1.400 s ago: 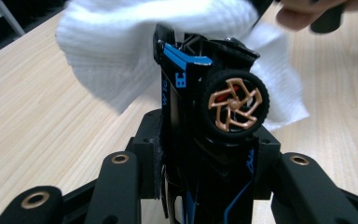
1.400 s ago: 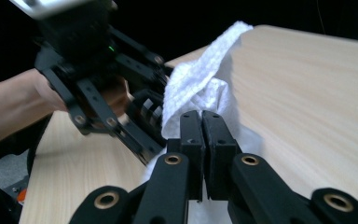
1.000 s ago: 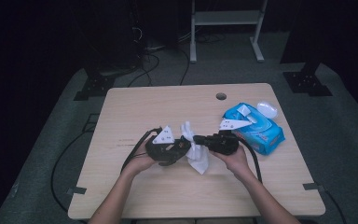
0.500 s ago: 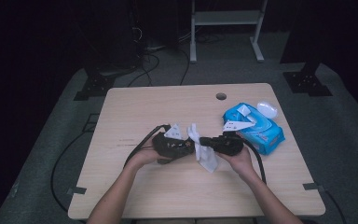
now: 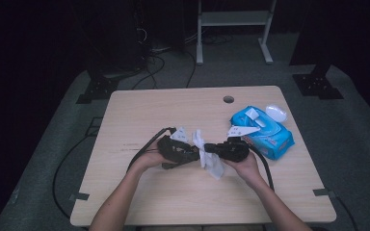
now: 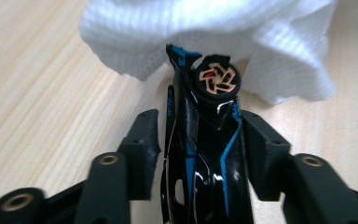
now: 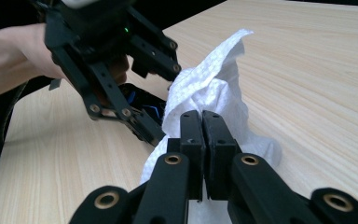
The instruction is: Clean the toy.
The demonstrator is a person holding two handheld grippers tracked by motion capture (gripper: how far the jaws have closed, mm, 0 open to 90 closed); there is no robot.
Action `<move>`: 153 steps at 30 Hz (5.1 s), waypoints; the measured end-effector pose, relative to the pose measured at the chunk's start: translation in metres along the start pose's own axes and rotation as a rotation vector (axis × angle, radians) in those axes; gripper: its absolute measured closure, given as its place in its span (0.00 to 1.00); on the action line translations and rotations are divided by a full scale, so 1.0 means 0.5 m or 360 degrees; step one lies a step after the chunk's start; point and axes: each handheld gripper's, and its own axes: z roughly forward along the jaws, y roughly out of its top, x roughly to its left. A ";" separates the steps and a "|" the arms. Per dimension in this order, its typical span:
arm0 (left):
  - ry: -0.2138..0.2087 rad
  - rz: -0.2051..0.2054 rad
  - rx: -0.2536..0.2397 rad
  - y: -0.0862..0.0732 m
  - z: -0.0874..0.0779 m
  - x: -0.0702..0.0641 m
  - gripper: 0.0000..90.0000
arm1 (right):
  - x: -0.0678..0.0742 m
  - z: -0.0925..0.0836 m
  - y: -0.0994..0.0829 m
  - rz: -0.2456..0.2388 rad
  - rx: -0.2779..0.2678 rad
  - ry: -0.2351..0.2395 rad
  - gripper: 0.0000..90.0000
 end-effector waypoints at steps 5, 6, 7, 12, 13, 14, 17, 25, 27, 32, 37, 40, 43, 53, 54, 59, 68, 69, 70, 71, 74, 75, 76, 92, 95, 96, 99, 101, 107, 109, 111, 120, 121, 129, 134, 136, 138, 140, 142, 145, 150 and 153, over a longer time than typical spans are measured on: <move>-0.0013 -0.0073 -0.0102 -0.017 -0.037 0.011 0.51 | 0.007 0.009 0.014 -0.0018 -0.0006 0.0006 0.97; -0.0014 -0.0093 -0.0137 -0.021 -0.045 0.013 0.51 | 0.008 0.013 0.016 -0.0013 0.0004 0.0009 0.97; -0.0020 -0.0109 -0.0169 -0.023 -0.053 0.016 0.51 | 0.010 0.018 0.019 -0.0023 0.0014 0.0011 0.97; 0.0003 -0.0167 -0.0247 -0.035 -0.082 0.025 0.49 | 0.016 0.042 0.027 -0.0028 0.0026 0.0036 0.97; 0.0005 -0.0178 -0.0242 -0.038 -0.084 0.027 0.49 | 0.017 0.046 0.029 -0.0029 0.0029 0.0040 0.97; 0.0007 -0.0189 -0.0233 -0.041 -0.083 0.027 0.48 | 0.018 0.050 0.030 -0.0036 0.0033 0.0041 0.97; 0.0013 -0.0210 -0.0202 -0.052 -0.077 0.029 0.46 | 0.020 0.063 0.027 -0.0046 0.0065 0.0033 0.97; 0.0025 -0.0205 -0.0261 -0.062 -0.075 0.014 0.45 | 0.026 0.071 0.021 -0.0084 0.0135 0.0026 0.97; 0.0047 -0.0171 -0.0253 -0.060 -0.076 0.007 0.45 | 0.029 0.068 0.018 -0.0098 0.0139 0.0027 0.97; 0.0068 -0.0084 -0.0265 -0.060 -0.074 -0.016 0.42 | 0.036 0.055 0.005 -0.0098 0.0142 0.0048 0.97; 0.0099 -0.0059 -0.0275 -0.058 -0.065 -0.021 0.42 | 0.042 0.046 -0.002 -0.0137 0.0169 0.0016 0.97; 0.0099 -0.0056 -0.0269 -0.054 -0.061 -0.020 0.42 | 0.040 0.045 -0.003 -0.0135 0.0172 0.0003 0.97; 0.0103 -0.0062 -0.0266 -0.051 -0.058 -0.018 0.41 | 0.039 0.045 -0.002 -0.0141 0.0165 -0.0022 0.97; 0.0090 -0.0042 -0.0248 -0.053 -0.046 -0.028 0.38 | 0.047 0.042 -0.014 -0.0175 0.0175 -0.0072 0.97; 0.0089 -0.0046 -0.0247 -0.053 -0.044 -0.029 0.38 | 0.047 0.042 -0.016 -0.0177 0.0177 -0.0076 0.97; 0.0084 -0.0038 -0.0212 -0.055 -0.031 -0.032 0.38 | 0.041 0.045 -0.024 -0.0157 0.0199 -0.0084 0.97; 0.0083 0.0025 -0.0105 -0.054 -0.003 -0.044 0.36 | 0.026 0.044 -0.038 -0.0125 0.0220 -0.0105 0.97; 0.0089 0.0029 -0.0091 -0.054 0.001 -0.046 0.36 | 0.023 0.043 -0.038 -0.0116 0.0213 -0.0108 0.97; 0.0076 0.0026 -0.0086 -0.055 0.005 -0.047 0.35 | 0.020 0.042 -0.039 -0.0101 0.0206 -0.0105 0.97; 0.0086 0.0024 -0.0094 -0.055 0.007 -0.048 0.36 | 0.017 0.040 -0.039 -0.0087 0.0210 -0.0109 0.97; 0.0090 0.0018 -0.0084 -0.057 0.009 -0.046 0.37 | 0.008 0.035 -0.039 -0.0066 0.0214 -0.0110 0.97; 0.0088 0.0014 -0.0082 -0.058 0.010 -0.046 0.37 | 0.007 0.032 -0.039 -0.0066 0.0215 -0.0111 0.97; 0.0090 0.0015 -0.0084 -0.058 0.009 -0.046 0.37 | 0.006 0.028 -0.038 -0.0070 0.0213 -0.0109 0.97; 0.0110 -0.0016 -0.0150 -0.065 -0.022 -0.043 0.35 | -0.001 -0.100 -0.025 -0.0058 0.0125 -0.0165 0.97; 0.0120 -0.0025 -0.0161 -0.067 -0.030 -0.040 0.34 | -0.015 -0.123 -0.035 -0.0038 0.0130 -0.0200 0.97; 0.0123 -0.0026 -0.0162 -0.067 -0.032 -0.040 0.34 | -0.019 -0.130 -0.039 -0.0030 0.0130 -0.0214 0.97; 0.0134 -0.0031 -0.0170 -0.069 -0.039 -0.040 0.33 | -0.031 -0.148 -0.057 -0.0007 0.0154 -0.0250 0.97; 0.0139 -0.0035 -0.0176 -0.072 -0.043 -0.039 0.33 | -0.041 -0.160 -0.071 0.0018 0.0168 -0.0273 0.97; 0.0172 -0.0053 -0.0215 -0.079 -0.052 -0.035 0.30 | -0.065 -0.188 -0.102 0.0100 0.0135 -0.0279 0.79; 0.0173 -0.0053 -0.0226 -0.082 -0.055 -0.034 0.30 | -0.064 -0.198 -0.104 0.0112 0.0115 -0.0288 0.77; 0.0173 -0.0056 -0.0226 -0.085 -0.057 -0.035 0.30 | -0.063 -0.207 -0.104 0.0103 0.0105 -0.0293 0.74; 0.0185 -0.0079 -0.0230 -0.098 -0.066 -0.035 0.28 | -0.064 -0.233 -0.108 0.0108 0.0091 -0.0302 0.69; 0.0190 -0.0083 -0.0233 -0.100 -0.067 -0.036 0.28 | -0.066 -0.235 -0.110 0.0105 0.0088 -0.0307 0.68; 0.0204 -0.0095 -0.0230 -0.109 -0.080 -0.035 0.27 | -0.066 -0.250 -0.124 0.0128 0.0079 -0.0307 0.65; 0.0219 -0.0112 -0.0253 -0.117 -0.089 -0.034 0.27 | -0.066 -0.258 -0.132 0.0133 0.0077 -0.0318 0.63; 0.0226 -0.0116 -0.0255 -0.121 -0.093 -0.034 0.27 | -0.066 -0.261 -0.135 0.0146 0.0082 -0.0323 0.62; 0.0228 -0.0126 -0.0259 -0.124 -0.096 -0.034 0.27 | -0.067 -0.263 -0.137 0.0152 0.0087 -0.0329 0.61; 0.0235 -0.0133 -0.0265 -0.128 -0.100 -0.034 0.27 | -0.067 -0.266 -0.138 0.0153 0.0093 -0.0331 0.60; 0.0240 -0.0139 -0.0265 -0.131 -0.103 -0.034 0.27 | -0.068 -0.268 -0.140 0.0150 0.0094 -0.0334 0.59; 0.0245 -0.0150 -0.0262 -0.136 -0.107 -0.033 0.27 | -0.069 -0.270 -0.143 0.0159 0.0100 -0.0340 0.58; 0.0252 -0.0171 -0.0255 -0.145 -0.113 -0.031 0.26 | -0.069 -0.272 -0.150 0.0174 0.0096 -0.0348 0.56; 0.0256 -0.0180 -0.0256 -0.152 -0.116 -0.031 0.26 | -0.069 -0.273 -0.154 0.0175 0.0117 -0.0352 0.55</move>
